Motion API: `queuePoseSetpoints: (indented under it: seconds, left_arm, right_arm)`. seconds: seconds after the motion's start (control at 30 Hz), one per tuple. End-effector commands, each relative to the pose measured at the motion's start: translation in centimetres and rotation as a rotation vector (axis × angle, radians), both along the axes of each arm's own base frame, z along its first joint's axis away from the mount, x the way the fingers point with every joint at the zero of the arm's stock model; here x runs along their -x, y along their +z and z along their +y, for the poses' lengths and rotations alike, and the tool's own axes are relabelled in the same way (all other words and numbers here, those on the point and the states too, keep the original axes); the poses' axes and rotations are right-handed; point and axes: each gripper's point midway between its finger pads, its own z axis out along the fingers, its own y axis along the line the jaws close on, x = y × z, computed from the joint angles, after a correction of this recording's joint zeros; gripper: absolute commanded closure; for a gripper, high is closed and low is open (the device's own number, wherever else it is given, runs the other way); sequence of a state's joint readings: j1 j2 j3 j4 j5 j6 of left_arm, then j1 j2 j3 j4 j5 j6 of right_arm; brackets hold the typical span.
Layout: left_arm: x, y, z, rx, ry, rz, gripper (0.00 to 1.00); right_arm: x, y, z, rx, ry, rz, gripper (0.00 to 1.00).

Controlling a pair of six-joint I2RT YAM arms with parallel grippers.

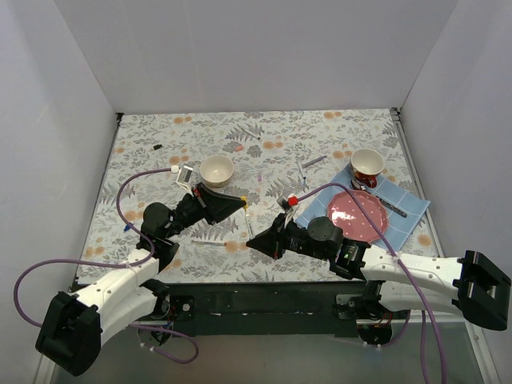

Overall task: Insert the pens into the pen caps
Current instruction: Align the barrel with the opening of the pen cap

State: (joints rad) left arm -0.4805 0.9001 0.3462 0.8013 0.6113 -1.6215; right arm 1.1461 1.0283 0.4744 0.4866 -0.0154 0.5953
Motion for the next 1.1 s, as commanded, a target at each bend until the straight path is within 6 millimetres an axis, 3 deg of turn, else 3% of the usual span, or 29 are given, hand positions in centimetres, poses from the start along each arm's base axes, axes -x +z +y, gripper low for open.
queuePoseSetpoints:
  seconds: [0.0,0.47,0.67,0.7,0.87,0.9,0.93,1.07]
  left_arm:
    - [0.5,-0.9,-0.1,-0.036,-0.01,0.006,1.0]
    - [0.5,-1.3,-0.1,-0.048,-0.01,0.02,1.0]
    - [1.3,-1.2,-0.5,-0.049,-0.046,0.031,0.99]
    - [1.4,-1.3,-0.4,-0.049,-0.045,0.027,0.97]
    - [1.9,-1.3,-0.1,-0.052,-0.037,0.03,0.83]
    - [2.0,-0.9,-0.1,-0.049,-0.036,0.019,0.77]
    - [2.0,-0.9,-0.1,-0.054,-0.036,0.026,0.64]
    - [2.1,0.5,0.3,-0.031,-0.017,-0.012,0.44]
  right_arm:
    - [-0.7,4.1,0.2,-0.113,-0.035,-0.06,0.99]
    - [-0.7,3.9,0.3,-0.107,-0.033,-0.051,0.99]
    - [-2.0,3.5,0.2,-0.047,-0.093,-0.075,0.99]
    - [-2.4,4.4,0.4,-0.051,-0.107,-0.089,0.99]
    - [-3.3,4.8,0.6,-0.008,-0.128,-0.133,0.99]
    - [-3.4,4.6,0.6,0.004,-0.131,-0.137,0.99]
    - [-3.4,4.8,0.6,0.005,-0.13,-0.143,0.99]
    - [-3.2,5.2,0.5,0.006,-0.114,-0.16,0.99]
